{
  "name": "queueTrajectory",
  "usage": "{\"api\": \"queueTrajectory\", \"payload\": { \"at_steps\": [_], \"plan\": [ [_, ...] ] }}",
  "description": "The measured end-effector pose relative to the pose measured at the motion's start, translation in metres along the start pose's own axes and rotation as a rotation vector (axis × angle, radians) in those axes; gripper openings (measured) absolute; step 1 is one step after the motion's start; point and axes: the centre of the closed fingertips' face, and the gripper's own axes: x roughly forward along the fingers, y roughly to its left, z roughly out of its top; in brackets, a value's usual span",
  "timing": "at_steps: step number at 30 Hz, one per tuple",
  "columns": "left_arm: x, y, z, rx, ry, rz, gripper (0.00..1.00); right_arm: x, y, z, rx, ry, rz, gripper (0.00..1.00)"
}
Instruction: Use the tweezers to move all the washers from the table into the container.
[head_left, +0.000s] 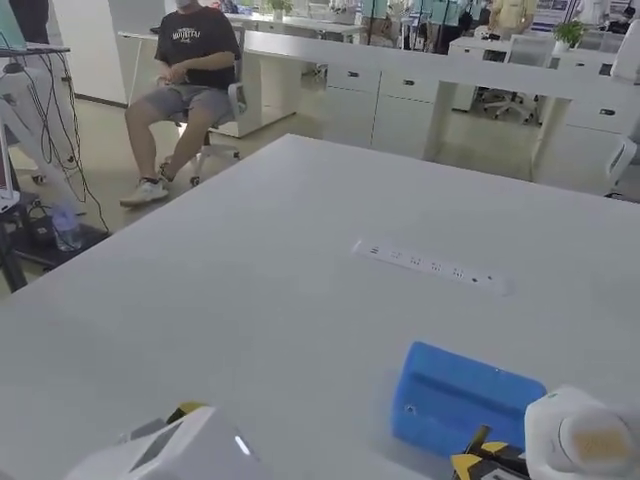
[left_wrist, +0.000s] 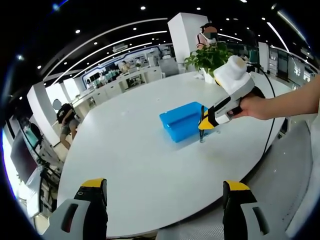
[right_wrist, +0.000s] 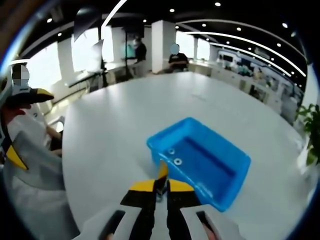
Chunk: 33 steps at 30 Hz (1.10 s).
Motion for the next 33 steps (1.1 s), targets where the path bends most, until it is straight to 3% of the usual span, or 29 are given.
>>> {"api": "queueTrajectory", "payload": {
  "at_steps": [4,8,18,27,33],
  "plan": [
    [-0.001,0.000,0.001,-0.007,-0.007,-0.009,0.99,-0.004,0.001,0.001,0.020,-0.004,0.010,0.03],
    [-0.002,-0.001,0.002,-0.010,-0.016,-0.016,0.99,-0.016,0.005,0.012,0.058,-0.029,0.040,0.03],
    [-0.001,-0.008,0.008,0.009,-0.033,-0.033,0.99,-0.033,0.005,0.031,0.037,-0.066,0.065,0.03],
    [-0.003,-0.006,0.010,0.021,-0.040,-0.027,0.99,-0.041,-0.007,0.051,0.087,-0.124,0.046,0.03],
    [-0.003,-0.004,0.008,0.023,-0.036,-0.021,0.99,-0.040,-0.010,0.064,0.081,-0.159,0.035,0.03]
  ]
}}
